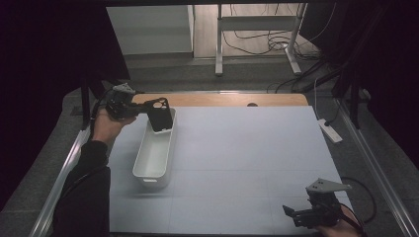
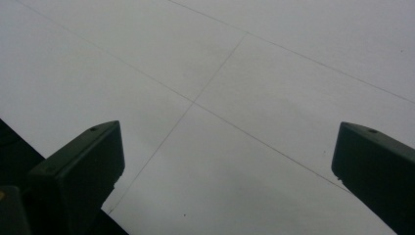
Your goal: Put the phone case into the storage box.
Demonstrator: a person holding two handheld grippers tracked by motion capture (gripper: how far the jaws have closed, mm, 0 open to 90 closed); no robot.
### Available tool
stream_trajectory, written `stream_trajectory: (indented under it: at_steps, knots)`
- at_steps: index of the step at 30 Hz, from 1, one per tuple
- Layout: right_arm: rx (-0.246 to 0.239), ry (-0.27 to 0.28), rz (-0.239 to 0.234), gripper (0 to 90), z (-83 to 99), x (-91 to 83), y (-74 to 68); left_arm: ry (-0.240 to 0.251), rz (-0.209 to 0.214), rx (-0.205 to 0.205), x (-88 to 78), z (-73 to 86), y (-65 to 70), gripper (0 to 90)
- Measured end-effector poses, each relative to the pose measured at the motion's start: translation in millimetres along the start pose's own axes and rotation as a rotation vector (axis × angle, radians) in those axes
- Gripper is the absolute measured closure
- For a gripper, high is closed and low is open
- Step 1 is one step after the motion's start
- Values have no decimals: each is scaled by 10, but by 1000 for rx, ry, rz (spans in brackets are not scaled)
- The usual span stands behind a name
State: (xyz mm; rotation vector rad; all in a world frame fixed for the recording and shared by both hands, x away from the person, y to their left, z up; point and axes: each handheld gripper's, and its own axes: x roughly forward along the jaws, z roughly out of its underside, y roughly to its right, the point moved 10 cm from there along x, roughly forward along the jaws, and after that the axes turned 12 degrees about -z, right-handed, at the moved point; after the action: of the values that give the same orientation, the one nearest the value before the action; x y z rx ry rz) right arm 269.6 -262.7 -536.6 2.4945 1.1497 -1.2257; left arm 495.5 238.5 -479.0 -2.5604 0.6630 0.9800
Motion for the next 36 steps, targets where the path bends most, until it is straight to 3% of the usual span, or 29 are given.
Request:
stream_trajectory:
  at_steps: [16,36]
  knots:
    - [-4,-8,-6,0,5,4,-8,11,-24,24,188,-44,-47,824]
    - [0,-11,-14,0,9,5,-6,68,-42,73,332,-63,-103,821]
